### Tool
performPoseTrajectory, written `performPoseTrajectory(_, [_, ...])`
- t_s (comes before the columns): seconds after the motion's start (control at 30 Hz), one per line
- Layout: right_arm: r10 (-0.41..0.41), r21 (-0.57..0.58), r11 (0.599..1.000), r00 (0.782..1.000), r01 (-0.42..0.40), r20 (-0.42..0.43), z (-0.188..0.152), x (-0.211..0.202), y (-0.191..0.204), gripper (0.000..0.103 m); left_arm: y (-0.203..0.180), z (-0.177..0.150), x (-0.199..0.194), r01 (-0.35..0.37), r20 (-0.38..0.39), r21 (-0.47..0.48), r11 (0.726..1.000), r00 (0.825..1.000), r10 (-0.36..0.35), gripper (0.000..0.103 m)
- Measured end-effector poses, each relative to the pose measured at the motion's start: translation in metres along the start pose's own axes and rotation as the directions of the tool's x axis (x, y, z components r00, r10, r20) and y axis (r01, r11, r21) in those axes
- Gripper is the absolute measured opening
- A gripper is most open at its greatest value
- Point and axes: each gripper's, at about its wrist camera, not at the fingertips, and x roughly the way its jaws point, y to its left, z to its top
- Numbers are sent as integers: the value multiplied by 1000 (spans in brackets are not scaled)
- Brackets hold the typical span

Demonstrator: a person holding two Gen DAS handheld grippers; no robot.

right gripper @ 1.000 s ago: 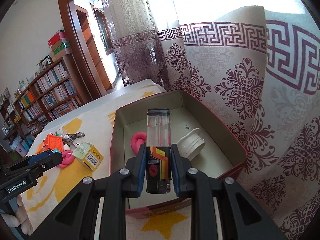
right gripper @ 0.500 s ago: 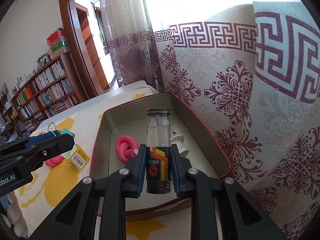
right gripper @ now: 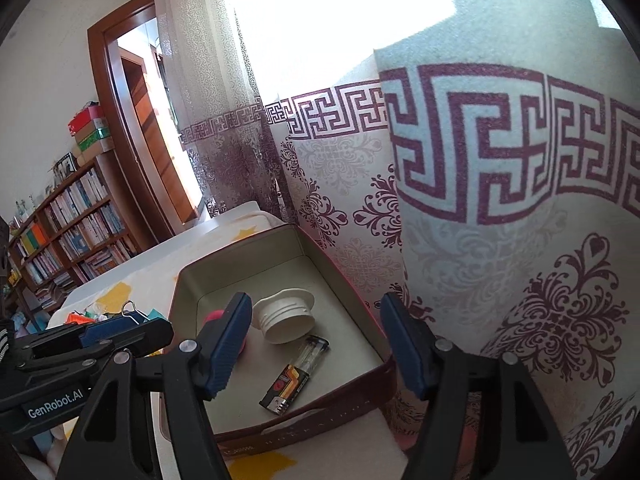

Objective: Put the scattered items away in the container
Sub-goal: 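Carry the clip and lighter into the red tin and open both tools, then withdraw both tools from the tin toward the remaining items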

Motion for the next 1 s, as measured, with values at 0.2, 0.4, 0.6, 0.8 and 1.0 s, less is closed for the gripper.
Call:
performPoseTrajectory(0.2, [3,11,1000,1000,-3,4,1,-2,-1,74,11,-8,8,-12,-22,-44,999,1000,11,66])
performPoseTrajectory(0.4, [16,5,1000,1000,-16,-10,-3,1,7,76,32,-13,1,-43,-18,-99,994,999,41,66])
performPoseTrajectory(0.6, [28,-13,1000,999,-29,-17,-9,1,22,76,50,-20,-4,-65,-30,-137,988,998,62,66])
performPoseTrajectory(0.8, [48,-40,998,998,-49,-37,-16,5,43,78,71,-28,-15,-89,-21,-173,981,996,86,66])
performPoseTrajectory(1.0, [71,-54,996,996,-74,-60,-22,11,65,79,96,-37,-27,-117,-15,-221,968,993,116,85])
